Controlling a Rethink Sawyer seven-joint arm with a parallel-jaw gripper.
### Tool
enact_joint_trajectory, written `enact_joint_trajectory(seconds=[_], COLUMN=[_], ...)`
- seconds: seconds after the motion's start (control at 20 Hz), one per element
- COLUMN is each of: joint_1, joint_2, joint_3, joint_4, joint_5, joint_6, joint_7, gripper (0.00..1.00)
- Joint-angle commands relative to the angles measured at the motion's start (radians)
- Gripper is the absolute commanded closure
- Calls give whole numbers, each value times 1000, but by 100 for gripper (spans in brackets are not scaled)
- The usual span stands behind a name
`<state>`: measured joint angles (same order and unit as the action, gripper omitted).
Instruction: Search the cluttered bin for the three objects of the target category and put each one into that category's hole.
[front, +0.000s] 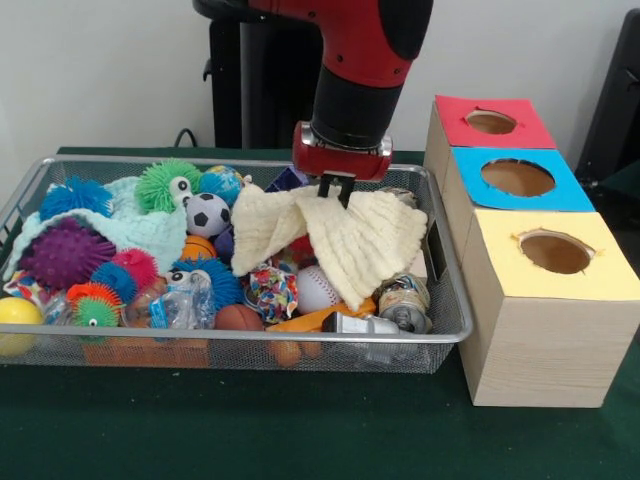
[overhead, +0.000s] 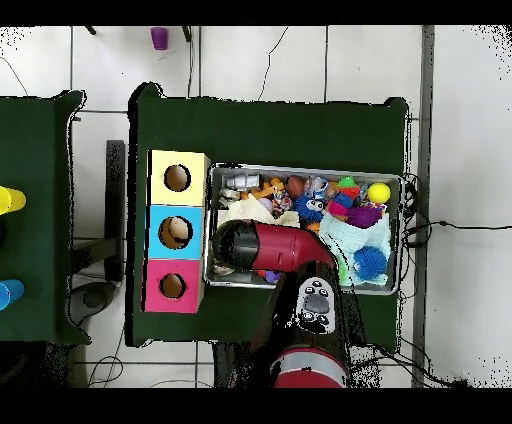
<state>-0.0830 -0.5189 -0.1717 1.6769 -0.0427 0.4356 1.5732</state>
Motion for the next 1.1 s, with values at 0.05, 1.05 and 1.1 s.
enact_joint_trajectory(seconds=[0.05, 1.05, 1.1], joint_1=[-10, 1, -3], joint_2=[-33, 6, -2], joint_3=[99, 24, 16], joint_4=[72, -6, -18], joint_5=[52, 0, -8], joint_6=[133, 117, 136], joint_7=[147, 111, 97], gripper=[100, 100, 100])
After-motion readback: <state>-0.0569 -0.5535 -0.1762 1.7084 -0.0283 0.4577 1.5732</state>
